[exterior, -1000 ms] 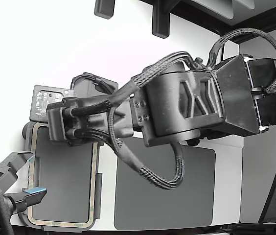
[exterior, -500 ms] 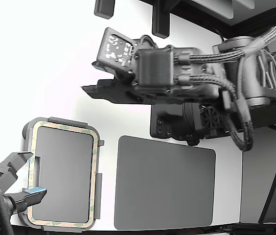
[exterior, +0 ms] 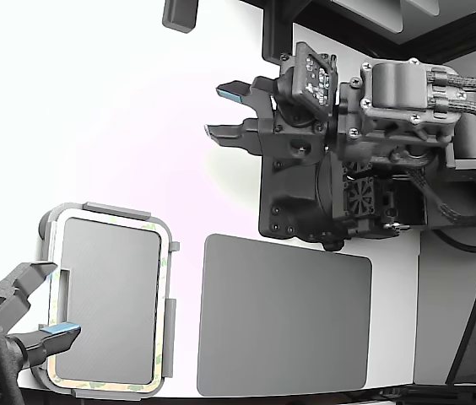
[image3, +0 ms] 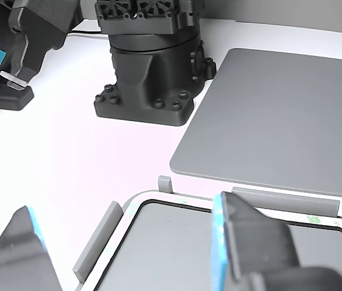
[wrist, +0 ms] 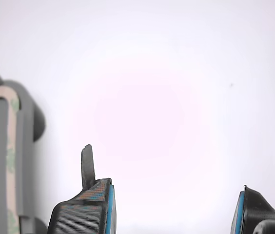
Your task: Move top rectangular frame to the holder.
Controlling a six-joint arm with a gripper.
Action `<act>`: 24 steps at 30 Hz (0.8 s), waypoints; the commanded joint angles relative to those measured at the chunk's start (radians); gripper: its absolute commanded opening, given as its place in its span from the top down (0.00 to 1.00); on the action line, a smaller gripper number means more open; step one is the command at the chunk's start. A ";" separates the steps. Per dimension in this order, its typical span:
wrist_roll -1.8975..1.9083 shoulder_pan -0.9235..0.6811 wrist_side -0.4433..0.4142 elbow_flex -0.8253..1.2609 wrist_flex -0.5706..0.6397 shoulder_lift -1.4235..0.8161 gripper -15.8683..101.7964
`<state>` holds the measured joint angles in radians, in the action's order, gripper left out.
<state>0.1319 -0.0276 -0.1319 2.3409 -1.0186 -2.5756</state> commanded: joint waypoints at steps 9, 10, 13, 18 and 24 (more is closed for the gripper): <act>-0.015 0.026 0.003 0.227 0.044 -0.356 0.02; -0.020 0.026 0.008 0.250 0.044 -0.380 0.02; -0.017 0.028 0.006 0.258 0.048 -0.374 0.02; -0.025 0.025 0.021 0.298 0.051 -0.379 0.02; -0.017 0.025 0.009 0.298 0.051 -0.379 0.02</act>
<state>0.1135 -0.0153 -0.1212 2.6615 -0.9756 -2.9330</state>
